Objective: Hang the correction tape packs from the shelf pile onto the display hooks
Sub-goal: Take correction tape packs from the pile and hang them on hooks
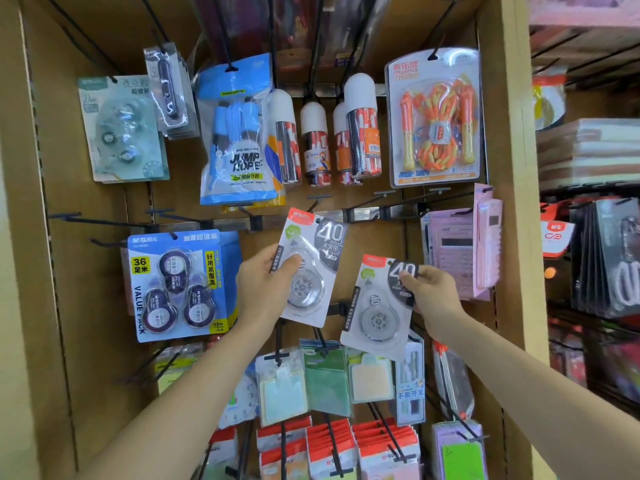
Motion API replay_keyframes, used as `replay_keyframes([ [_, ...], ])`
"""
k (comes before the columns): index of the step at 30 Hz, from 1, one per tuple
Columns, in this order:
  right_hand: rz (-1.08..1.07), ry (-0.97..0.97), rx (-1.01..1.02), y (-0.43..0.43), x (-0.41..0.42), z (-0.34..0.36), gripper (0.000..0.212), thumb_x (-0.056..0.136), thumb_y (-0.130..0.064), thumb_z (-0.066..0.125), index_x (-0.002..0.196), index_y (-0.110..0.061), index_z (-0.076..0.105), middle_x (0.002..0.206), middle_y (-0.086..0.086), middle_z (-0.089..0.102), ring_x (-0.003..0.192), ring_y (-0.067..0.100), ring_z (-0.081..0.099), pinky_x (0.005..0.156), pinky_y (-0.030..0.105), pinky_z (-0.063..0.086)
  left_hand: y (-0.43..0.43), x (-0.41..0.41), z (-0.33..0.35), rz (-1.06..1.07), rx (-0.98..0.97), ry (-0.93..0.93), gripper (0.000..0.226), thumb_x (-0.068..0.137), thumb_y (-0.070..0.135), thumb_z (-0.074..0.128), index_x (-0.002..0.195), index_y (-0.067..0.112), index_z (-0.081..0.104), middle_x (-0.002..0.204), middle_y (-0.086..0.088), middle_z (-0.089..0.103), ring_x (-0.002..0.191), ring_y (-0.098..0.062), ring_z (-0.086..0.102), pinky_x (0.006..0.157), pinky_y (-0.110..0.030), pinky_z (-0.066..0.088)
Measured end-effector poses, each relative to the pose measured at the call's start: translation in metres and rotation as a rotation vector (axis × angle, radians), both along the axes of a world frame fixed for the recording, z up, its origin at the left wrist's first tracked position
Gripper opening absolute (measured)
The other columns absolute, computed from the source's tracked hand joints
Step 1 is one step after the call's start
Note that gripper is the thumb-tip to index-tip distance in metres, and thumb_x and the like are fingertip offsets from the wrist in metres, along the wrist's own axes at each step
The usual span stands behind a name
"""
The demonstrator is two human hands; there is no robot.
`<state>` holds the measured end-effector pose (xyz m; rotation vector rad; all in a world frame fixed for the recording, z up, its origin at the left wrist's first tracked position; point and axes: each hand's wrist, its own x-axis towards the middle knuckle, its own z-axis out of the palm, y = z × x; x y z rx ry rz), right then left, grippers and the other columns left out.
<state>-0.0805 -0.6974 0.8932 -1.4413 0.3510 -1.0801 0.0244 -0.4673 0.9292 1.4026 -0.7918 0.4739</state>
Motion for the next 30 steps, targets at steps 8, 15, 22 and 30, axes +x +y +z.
replay_keyframes([
  [8, 0.039, 0.038, -0.177, -0.003, 0.013, -0.006, 0.013, 0.093, -0.020, 0.067, 0.098, -0.008, 0.069, 0.092, 0.010, 0.076, 0.088, 0.027, 0.073, 0.085, 0.045, 0.059, -0.001, 0.027, 0.005, 0.086, 0.191, 0.041, 0.016, 0.071, 0.052, 0.064, 0.086, 0.051, 0.069, 0.085, 0.016, 0.075, 0.088, -0.014, 0.072, 0.085, -0.055, 0.057],
  [15, 0.164, -0.054, -0.057, -0.011, 0.011, -0.015, 0.012, 0.095, -0.015, 0.065, 0.100, -0.006, 0.068, 0.095, 0.015, 0.076, 0.093, 0.037, 0.072, 0.087, 0.052, 0.057, -0.014, 0.042, 0.004, 0.463, 0.365, -0.305, 0.060, 0.081, 0.042, 0.075, 0.135, 0.030, 0.052, 0.130, 0.005, 0.060, 0.120, -0.021, 0.055, 0.094, -0.045, 0.051],
  [22, 0.048, -0.098, 0.001, -0.025, 0.014, -0.029, 0.013, 0.092, -0.022, 0.069, 0.093, -0.009, 0.069, 0.087, 0.012, 0.077, 0.088, 0.038, 0.073, 0.084, 0.059, 0.055, -0.040, 0.039, 0.001, 0.825, 0.644, -0.956, 0.053, 0.086, 0.041, 0.067, 0.136, 0.032, 0.055, 0.143, -0.010, 0.045, 0.131, -0.033, 0.038, 0.100, -0.045, 0.041],
  [30, 0.008, -0.124, -0.042, -0.024, 0.014, -0.032, 0.013, 0.095, -0.020, 0.065, 0.101, -0.009, 0.068, 0.088, 0.004, 0.077, 0.084, 0.021, 0.075, 0.079, 0.039, 0.060, -0.065, 0.067, 0.008, 0.853, 0.868, -0.837, 0.061, 0.091, 0.050, 0.060, 0.146, 0.029, 0.049, 0.160, -0.013, 0.032, 0.148, -0.037, 0.024, 0.116, -0.052, 0.028],
])
